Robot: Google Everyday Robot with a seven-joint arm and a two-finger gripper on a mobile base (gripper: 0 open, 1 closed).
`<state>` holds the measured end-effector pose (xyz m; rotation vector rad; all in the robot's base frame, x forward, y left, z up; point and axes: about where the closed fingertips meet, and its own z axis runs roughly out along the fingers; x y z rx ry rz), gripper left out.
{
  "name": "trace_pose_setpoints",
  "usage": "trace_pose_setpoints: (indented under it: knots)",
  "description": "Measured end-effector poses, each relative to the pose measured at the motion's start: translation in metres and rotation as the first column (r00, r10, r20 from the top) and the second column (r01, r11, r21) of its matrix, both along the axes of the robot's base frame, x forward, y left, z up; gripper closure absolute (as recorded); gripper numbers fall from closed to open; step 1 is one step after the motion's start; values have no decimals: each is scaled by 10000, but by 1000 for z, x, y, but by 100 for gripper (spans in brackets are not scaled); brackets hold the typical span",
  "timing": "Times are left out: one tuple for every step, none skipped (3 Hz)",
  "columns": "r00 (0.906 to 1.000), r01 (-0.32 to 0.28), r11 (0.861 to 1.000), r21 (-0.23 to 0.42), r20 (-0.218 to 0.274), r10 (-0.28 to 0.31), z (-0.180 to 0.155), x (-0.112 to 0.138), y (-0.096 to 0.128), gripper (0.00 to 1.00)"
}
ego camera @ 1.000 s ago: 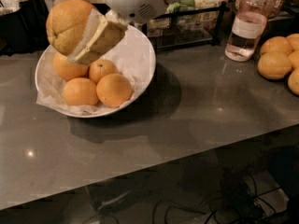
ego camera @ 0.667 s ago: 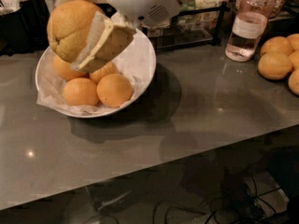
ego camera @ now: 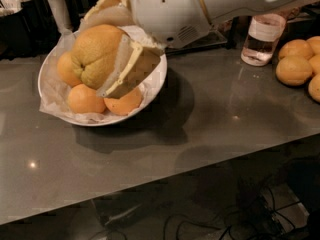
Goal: Pick orange from white bowl
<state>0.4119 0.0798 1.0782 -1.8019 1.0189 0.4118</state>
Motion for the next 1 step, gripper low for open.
trace_pose_setpoints:
  knots:
    - [9981,-480,9985,263,-372,490,-19,6,2,100]
